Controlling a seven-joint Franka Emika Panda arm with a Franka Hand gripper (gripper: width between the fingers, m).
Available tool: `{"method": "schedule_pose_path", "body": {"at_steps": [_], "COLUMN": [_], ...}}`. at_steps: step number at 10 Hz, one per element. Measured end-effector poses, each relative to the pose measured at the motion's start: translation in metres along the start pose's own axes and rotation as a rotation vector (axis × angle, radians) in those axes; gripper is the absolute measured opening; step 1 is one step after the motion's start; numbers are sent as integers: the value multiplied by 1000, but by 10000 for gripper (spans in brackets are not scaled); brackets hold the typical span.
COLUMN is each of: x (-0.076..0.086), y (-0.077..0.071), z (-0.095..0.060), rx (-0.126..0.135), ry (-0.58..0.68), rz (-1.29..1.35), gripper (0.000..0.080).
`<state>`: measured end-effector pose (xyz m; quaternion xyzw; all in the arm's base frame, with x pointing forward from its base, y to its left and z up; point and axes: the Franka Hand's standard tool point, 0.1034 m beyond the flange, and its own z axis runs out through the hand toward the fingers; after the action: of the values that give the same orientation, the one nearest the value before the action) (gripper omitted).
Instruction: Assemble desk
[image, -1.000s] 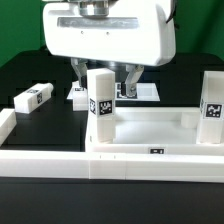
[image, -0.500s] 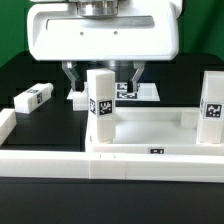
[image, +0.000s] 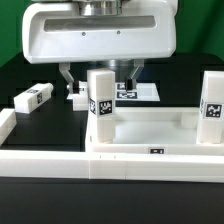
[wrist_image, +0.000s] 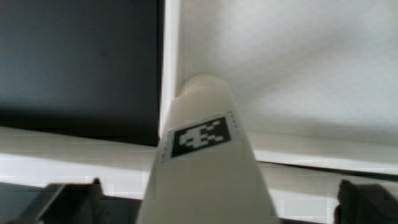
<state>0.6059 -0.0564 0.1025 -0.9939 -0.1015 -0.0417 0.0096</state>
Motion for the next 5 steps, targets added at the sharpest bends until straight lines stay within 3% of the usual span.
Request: {"method": "schedule_pose_path", "body": {"at_steps": [3, 5], "x": [-1, -1], "y": [1, 1], "z": [0, 0], "rx": [0, 0], "ry": [-1, -1], "rz": [-92, -91], "gripper": [649, 375]}}
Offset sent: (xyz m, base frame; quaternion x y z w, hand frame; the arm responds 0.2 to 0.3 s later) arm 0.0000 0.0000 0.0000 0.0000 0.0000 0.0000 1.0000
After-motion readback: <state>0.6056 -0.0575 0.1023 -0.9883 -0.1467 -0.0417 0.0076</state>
